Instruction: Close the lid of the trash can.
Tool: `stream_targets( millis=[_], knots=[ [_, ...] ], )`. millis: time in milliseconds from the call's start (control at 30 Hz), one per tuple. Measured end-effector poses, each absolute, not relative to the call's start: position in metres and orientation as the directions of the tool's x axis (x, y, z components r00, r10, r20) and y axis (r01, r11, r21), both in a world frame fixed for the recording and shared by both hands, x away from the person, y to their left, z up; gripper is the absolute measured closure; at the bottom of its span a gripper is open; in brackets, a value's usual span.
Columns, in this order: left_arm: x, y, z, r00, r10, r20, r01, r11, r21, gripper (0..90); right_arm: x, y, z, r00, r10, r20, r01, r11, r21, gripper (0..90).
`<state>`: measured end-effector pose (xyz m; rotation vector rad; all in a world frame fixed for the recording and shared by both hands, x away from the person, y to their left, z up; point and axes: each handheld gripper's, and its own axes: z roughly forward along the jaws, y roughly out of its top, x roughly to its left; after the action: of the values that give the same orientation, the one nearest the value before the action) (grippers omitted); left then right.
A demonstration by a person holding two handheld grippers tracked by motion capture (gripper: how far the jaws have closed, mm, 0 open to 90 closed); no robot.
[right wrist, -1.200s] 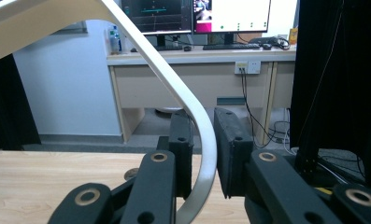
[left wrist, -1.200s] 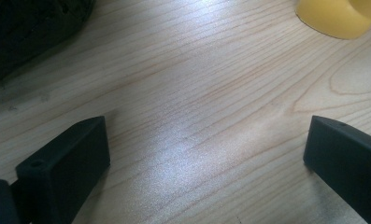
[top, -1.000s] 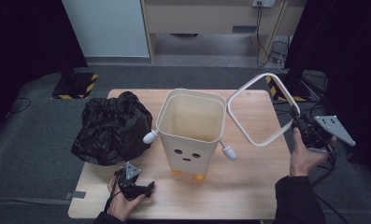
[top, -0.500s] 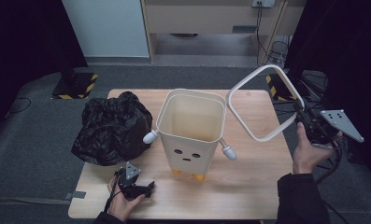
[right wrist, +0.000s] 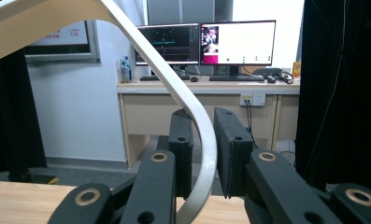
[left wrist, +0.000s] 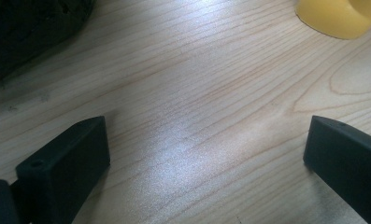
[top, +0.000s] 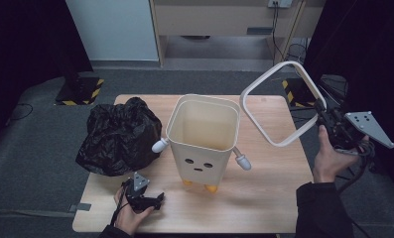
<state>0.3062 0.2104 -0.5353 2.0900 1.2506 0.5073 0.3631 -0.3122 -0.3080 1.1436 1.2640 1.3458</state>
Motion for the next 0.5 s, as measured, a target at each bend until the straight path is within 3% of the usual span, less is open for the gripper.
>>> stream_targets(
  millis=[500],
  knots=[
    [0.306, 0.210, -0.535, 0.472, 0.882, 0.002, 0.633, -0.340, 0.695, 0.0, 0.364, -0.303, -0.291, -0.240, 0.970, 0.033, -0.032, -0.042, 0.999, 78.4]
  ],
)
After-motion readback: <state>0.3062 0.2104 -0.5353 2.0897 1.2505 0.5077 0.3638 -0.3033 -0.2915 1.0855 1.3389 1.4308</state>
